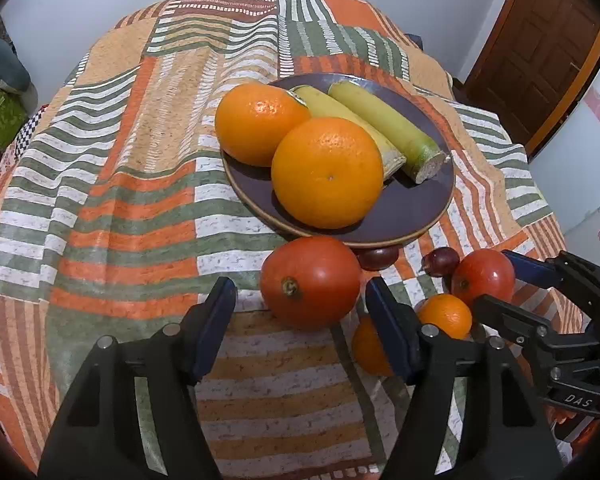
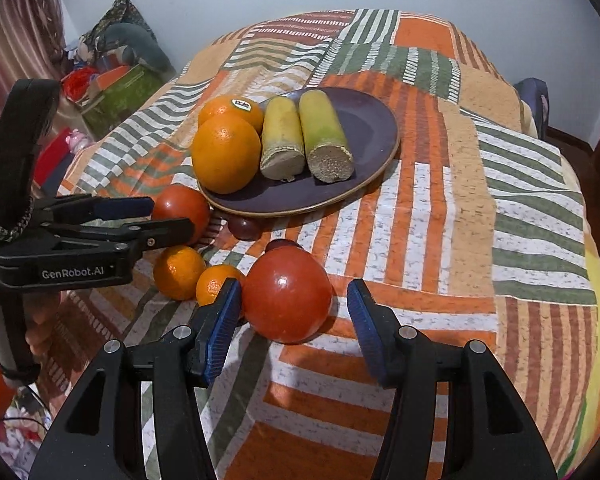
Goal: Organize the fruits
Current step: 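Grasp and lift a red tomato with the left tool while the right tool lifts another tomato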
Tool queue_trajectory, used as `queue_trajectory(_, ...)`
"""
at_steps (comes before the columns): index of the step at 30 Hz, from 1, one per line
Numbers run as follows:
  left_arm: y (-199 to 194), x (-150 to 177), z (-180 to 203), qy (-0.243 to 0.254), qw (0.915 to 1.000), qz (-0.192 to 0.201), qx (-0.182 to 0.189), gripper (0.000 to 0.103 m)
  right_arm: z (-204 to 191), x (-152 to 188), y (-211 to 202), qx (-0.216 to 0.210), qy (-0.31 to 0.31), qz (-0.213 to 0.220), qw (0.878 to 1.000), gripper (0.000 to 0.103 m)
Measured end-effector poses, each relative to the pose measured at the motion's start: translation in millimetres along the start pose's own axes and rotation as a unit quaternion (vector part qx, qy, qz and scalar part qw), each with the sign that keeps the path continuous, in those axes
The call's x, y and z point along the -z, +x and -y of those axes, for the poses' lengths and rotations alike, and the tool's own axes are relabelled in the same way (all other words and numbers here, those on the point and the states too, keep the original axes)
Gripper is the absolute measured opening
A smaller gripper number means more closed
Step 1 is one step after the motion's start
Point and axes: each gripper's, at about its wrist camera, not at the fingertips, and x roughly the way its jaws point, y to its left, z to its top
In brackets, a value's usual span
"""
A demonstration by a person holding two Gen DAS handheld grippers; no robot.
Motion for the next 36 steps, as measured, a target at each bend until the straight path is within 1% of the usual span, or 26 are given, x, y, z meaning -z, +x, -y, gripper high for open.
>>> queue_trajectory(2, 1, -1, 1, 0.002, 1.0, 0.001, -0.001, 0.062, 1, -1, 1, -0.003, 0.001, 0.0, 1.0, 0.051)
queue_trajectory(3, 2, -1, 1, 0.003, 1.0, 0.0, 0.002, 0.06, 1, -1, 1, -0.005, 0.001, -0.001, 1.0, 0.051)
queue_trajectory(5, 4, -1, 2, 0.002, 0.9999, -0.003, 0.011, 0.053, 1, -1, 2, -0.007, 0.0, -0.002, 1.0, 0.051)
queue_trajectory(6, 4, -1, 3, 0.002, 1.0, -0.003, 0.009, 0.053, 1, -1, 2, -0.008, 0.0, -0.001, 1.0, 0.051)
queue_trajectory(8, 3, 0, 5, 0.006, 1.0, -0.001, 0.004, 0.053, 2, -1, 1, -0.021, 0.004, -0.004, 1.0, 0.043)
queue_trajectory(14, -5, 2, 5, 0.004, 1.0, 0.0, 0.005, 0.053, -2, 0, -2, -0.009, -0.003, 0.003, 1.0, 0.042)
queue_trajectory(19, -20, 3, 4, 0.005, 0.9999, 0.014, 0.001, 0.053, 1, -3, -15, -0.004, -0.001, 0.019, 1.0, 0.041)
queue_trajectory(22, -29, 2, 4, 0.004, 0.9997, 0.024, 0.002, 0.053, 3, -8, -25, 0.009, -0.005, 0.034, 0.999, 0.041)
queue_trajectory(29, -54, -14, 7, 0.009, 0.998, 0.063, -0.004, 0.053, 12, -25, -42, 0.027, -0.007, 0.07, 0.997, 0.041)
queue_trajectory(36, -71, -39, 10, 0.011, 0.9955, 0.094, -0.003, 0.053, 19, -50, -48, 0.034, -0.011, 0.1, 0.994, 0.041)
